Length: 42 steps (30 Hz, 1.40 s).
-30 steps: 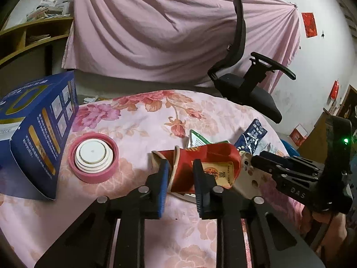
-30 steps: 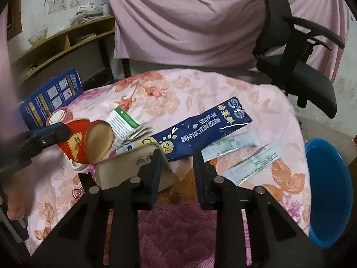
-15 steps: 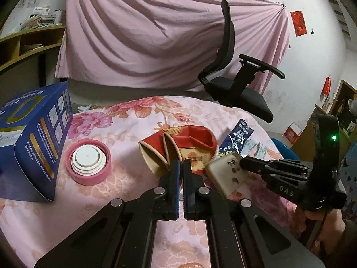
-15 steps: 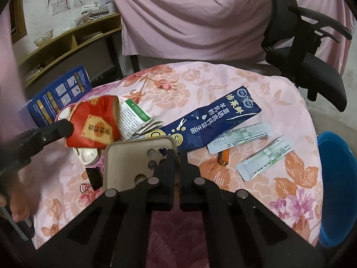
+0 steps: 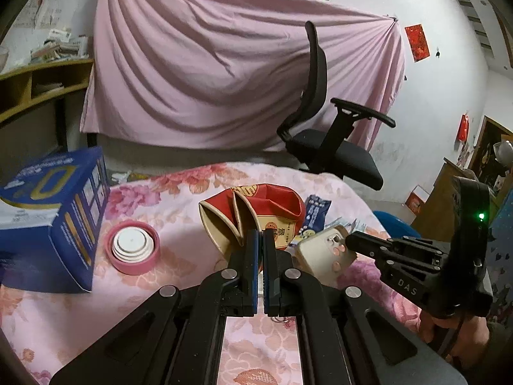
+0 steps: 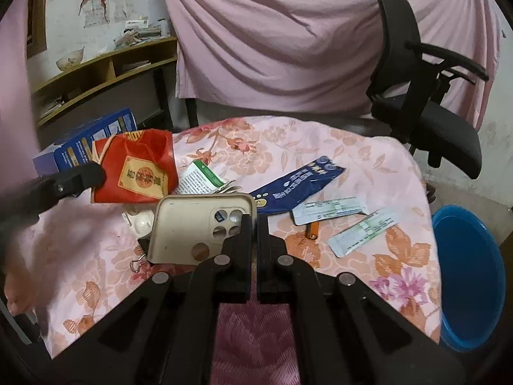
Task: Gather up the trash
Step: 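Carry both items over the blue basin and open both tools to drop them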
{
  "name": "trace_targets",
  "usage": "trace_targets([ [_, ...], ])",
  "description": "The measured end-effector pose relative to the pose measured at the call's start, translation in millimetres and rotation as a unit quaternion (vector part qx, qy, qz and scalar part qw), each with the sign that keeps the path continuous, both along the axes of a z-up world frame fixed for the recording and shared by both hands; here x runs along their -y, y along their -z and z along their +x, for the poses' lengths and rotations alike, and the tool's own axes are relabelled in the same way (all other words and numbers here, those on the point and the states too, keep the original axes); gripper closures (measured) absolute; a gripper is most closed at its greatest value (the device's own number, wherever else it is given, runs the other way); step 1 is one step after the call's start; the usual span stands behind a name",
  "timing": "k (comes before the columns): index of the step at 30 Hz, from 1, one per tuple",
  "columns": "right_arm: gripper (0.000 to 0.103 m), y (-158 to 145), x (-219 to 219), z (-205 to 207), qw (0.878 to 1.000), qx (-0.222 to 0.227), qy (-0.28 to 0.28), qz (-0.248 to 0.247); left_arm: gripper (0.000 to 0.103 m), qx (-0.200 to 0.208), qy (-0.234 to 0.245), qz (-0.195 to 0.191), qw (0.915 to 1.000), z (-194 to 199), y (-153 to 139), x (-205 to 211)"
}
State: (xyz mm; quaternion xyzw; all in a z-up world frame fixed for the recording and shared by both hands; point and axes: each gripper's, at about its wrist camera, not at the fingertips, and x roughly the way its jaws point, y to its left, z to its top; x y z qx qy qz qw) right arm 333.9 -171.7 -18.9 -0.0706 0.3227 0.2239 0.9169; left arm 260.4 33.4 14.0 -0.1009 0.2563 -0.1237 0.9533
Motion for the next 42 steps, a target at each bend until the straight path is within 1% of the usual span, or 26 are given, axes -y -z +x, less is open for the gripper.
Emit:
trace_targets([
  [5, 0.075, -13.8, 11.9, -11.0, 0.999, 0.030, 0.014, 0.018, 0.103, 0.029, -0.014, 0.012, 0.9994, -10.0, -8.7, 6.9],
  [8, 0.075, -23.8, 22.4, -17.3, 0.997, 0.056, 0.025, 0.040, 0.103, 0.058, -0.020, 0.013, 0.9980, -18.1, -15.4, 12.5],
  [12, 0.075, -38.0, 35.9, -28.2, 0.991, 0.104, 0.042, 0.069, 0.103, 0.100, -0.030, 0.015, 0.9944, -27.7, -24.6, 23.8],
  [17, 0.075, -57.8, 56.1, -46.7, 0.977, 0.180, 0.071, 0.096, 0.103, 0.149, -0.035, 0.013, 0.9881, -38.1, -37.1, 41.4],
  [18, 0.075, -60.5, 60.0, -48.5, 0.974, 0.188, 0.075, 0.100, 0.103, 0.162, -0.035, 0.015, 0.9860, -39.9, -40.5, 47.6],
  [21, 0.075, -70.5, 78.1, -59.0, 0.962, 0.227, 0.102, 0.114, 0.103, 0.191, -0.027, 0.013, 0.9812, -41.2, -51.4, 66.8],
  [24, 0.075, -77.0, 97.8, -66.3, 0.949, 0.253, 0.133, 0.130, 0.103, 0.205, -0.009, 0.014, 0.9787, -36.5, -60.3, 89.5],
  [27, 0.075, -81.4, 122.3, -72.0, 0.934, 0.274, 0.180, 0.143, 0.103, 0.214, 0.014, 0.018, 0.9766, -28.0, -67.8, 118.2],
  [28, 0.075, -81.9, 132.5, -73.5, 0.928, 0.279, 0.198, 0.146, 0.103, 0.217, 0.024, 0.018, 0.9758, -25.1, -69.5, 130.6],
  [30, 0.075, -82.4, 149.5, -74.5, 0.921, 0.280, 0.225, 0.151, 0.103, 0.218, 0.040, 0.020, 0.9749, -18.8, -71.9, 151.8],
  [33, 0.074, -80.9, 171.9, -75.1, 0.914, 0.273, 0.258, 0.152, 0.103, 0.219, 0.065, 0.025, 0.9732, -10.9, -72.5, 183.6],
  [36, 0.074, -76.7, 194.8, -75.1, 0.909, 0.267, 0.290, 0.138, 0.103, 0.217, 0.086, 0.031, 0.9718, -2.7, -71.4, 212.0],
  [39, 0.074, -71.4, 217.7, -72.4, 0.905, 0.251, 0.317, 0.133, 0.103, 0.205, 0.107, 0.034, 0.9724, 9.0, -66.8, 238.1],
  [42, 0.074, -61.1, 239.1, -67.0, 0.902, 0.227, 0.345, 0.125, 0.103, 0.177, 0.129, 0.034, 0.9751, 24.6, -60.7, 263.3],
])
